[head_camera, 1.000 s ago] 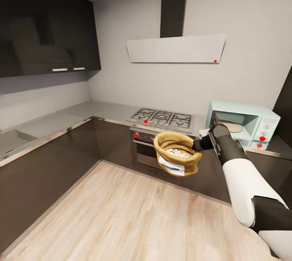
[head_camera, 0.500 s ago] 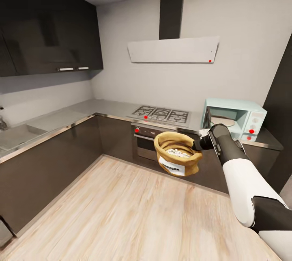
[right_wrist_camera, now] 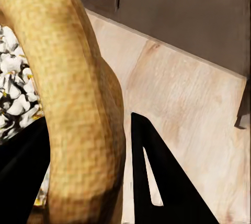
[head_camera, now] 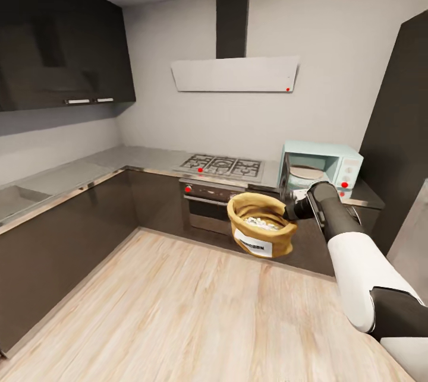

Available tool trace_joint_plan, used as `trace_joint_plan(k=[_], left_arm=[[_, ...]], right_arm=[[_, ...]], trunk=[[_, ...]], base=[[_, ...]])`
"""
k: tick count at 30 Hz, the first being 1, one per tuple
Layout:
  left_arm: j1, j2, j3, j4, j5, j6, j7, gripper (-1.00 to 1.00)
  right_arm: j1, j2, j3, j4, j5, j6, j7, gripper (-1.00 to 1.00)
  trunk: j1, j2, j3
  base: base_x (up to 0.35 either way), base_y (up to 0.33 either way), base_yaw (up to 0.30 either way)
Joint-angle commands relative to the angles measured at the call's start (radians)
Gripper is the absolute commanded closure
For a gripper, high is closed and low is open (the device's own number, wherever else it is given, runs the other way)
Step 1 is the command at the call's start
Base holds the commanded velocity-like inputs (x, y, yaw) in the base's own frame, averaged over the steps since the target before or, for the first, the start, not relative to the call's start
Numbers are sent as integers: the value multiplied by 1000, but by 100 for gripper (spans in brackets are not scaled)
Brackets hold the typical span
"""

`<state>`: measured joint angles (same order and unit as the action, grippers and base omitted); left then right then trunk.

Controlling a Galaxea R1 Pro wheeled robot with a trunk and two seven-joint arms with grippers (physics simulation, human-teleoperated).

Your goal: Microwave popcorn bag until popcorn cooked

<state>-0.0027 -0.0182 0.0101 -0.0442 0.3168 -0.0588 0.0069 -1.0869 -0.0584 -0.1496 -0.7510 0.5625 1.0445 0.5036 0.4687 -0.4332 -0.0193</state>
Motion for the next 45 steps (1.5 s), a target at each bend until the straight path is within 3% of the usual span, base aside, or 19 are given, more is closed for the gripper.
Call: trace_joint_plan(k=[1, 3, 6, 8, 15, 30, 33, 45], left_arm=[[0, 0, 1, 0, 4, -3, 1, -100], [0, 0, 1, 0, 4, -3, 1, -100], [0, 0, 1, 0, 4, -3, 1, -100], [0, 0, 1, 0, 4, -3, 1, -100], [0, 0, 1, 0, 4, -3, 1, -100], [0, 0, 2, 0, 5, -1, 1, -100], [0, 0, -3, 0, 7, 8, 1, -100], [0, -2, -4, 0, 4, 10, 1, -100]], right_arm=[[-1, -12, -2, -1, 6, 3, 10, 100], [-1, -37, -2, -1, 4, 3, 10, 100], [-1, -51, -3, 4, 2, 3, 7, 100], [-1, -78, -4, 31, 1, 3, 1, 100], [-1, -111, -8, 94, -1, 3, 0, 100], [-1, -109, -10, 94, -4, 3, 4, 100], [-1, -97, -8, 94, -5, 3, 12, 100], [-1, -96, -10, 94, -11, 3, 22, 100]], trunk=[[1, -2, -2], [1, -2, -2], [1, -2, -2], [1, -2, -2], [1, -2, -2], [1, -2, -2], [1, -2, -2], [1, -2, -2]], base=[[0, 0, -290], [0, 0, -290], [0, 0, -290], [0, 0, -290], [0, 0, -290], [2, 0, -290], [277, 0, -51], [322, 0, -1]])
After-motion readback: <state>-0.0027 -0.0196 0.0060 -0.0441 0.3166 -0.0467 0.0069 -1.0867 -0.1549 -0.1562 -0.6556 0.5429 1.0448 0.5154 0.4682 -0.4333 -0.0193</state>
